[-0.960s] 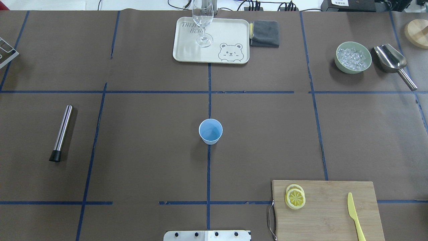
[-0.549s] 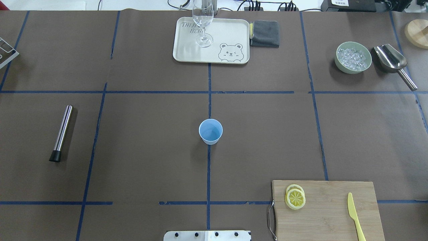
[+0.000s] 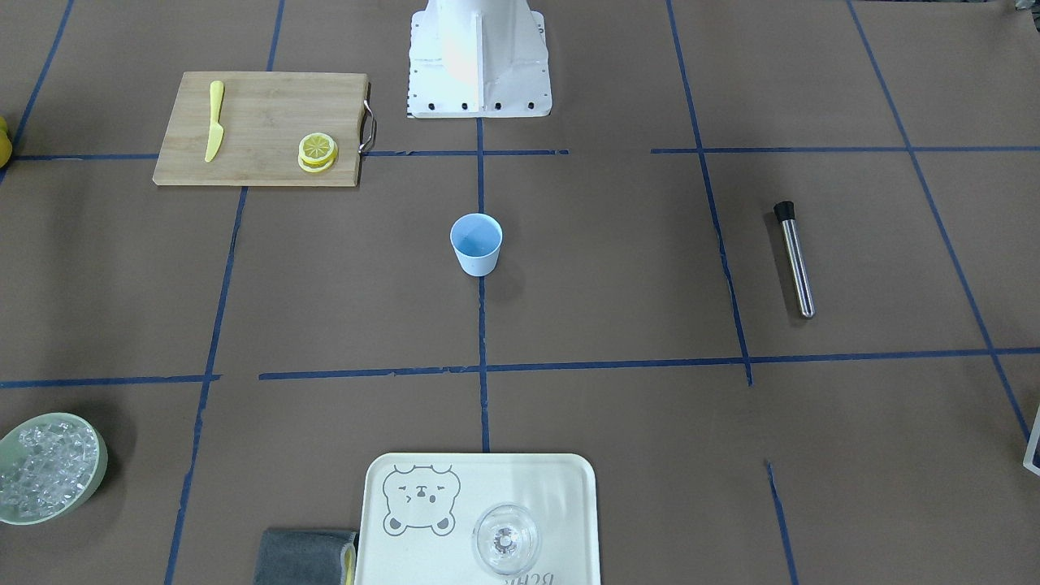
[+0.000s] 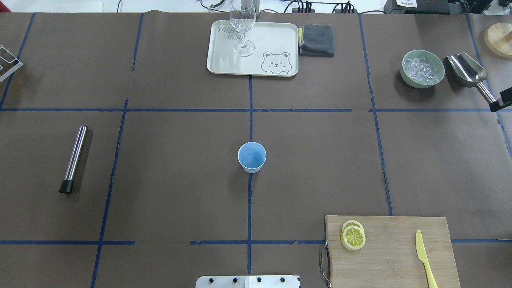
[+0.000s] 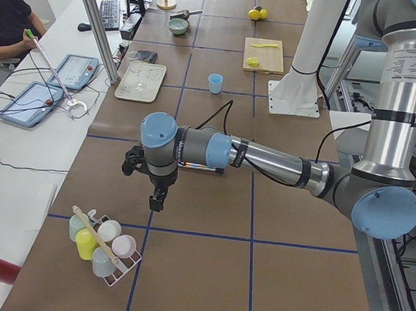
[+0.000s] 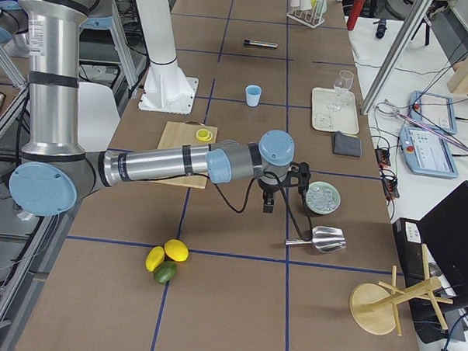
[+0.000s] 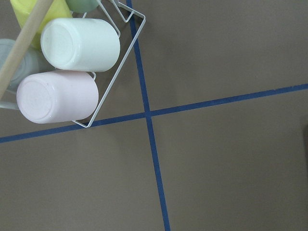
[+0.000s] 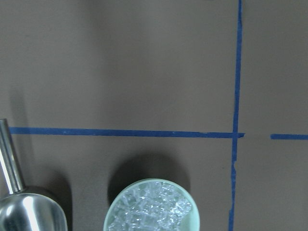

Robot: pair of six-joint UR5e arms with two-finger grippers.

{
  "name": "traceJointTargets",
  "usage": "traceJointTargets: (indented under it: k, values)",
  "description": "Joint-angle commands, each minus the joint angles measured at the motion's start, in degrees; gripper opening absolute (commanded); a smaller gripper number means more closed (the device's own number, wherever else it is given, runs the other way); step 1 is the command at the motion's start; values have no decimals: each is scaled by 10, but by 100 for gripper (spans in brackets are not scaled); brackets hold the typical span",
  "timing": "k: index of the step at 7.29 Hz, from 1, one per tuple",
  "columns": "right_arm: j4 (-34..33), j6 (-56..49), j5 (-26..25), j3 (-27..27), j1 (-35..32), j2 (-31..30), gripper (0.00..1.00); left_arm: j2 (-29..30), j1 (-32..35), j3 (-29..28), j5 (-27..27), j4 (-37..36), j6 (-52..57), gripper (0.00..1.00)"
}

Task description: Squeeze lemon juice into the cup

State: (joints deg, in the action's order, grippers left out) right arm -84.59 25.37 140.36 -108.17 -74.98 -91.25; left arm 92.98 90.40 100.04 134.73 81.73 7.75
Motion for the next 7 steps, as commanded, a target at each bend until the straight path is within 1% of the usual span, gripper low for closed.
traceJointTargets:
  k: [1, 2, 3, 4, 5, 7]
  values:
    - [1, 204, -119, -116, 118, -2, 100, 4, -1, 3, 1, 1, 0, 100]
    - [21, 296, -175, -147, 190, 0, 100, 4, -1, 3, 1, 1, 1, 100]
    - [68, 414, -250, -161, 270, 1, 100, 3, -1, 2, 1, 10, 0, 100]
    - [92, 477, -300, -166, 339, 0, 100, 3, -1, 2, 1, 12, 0, 100]
    - [93, 526, -362, -172, 410, 1, 100, 3, -1, 2, 1, 13, 0, 100]
    - [94, 601, -450, -190, 514, 1, 100, 3, -1, 2, 0, 14, 0, 100]
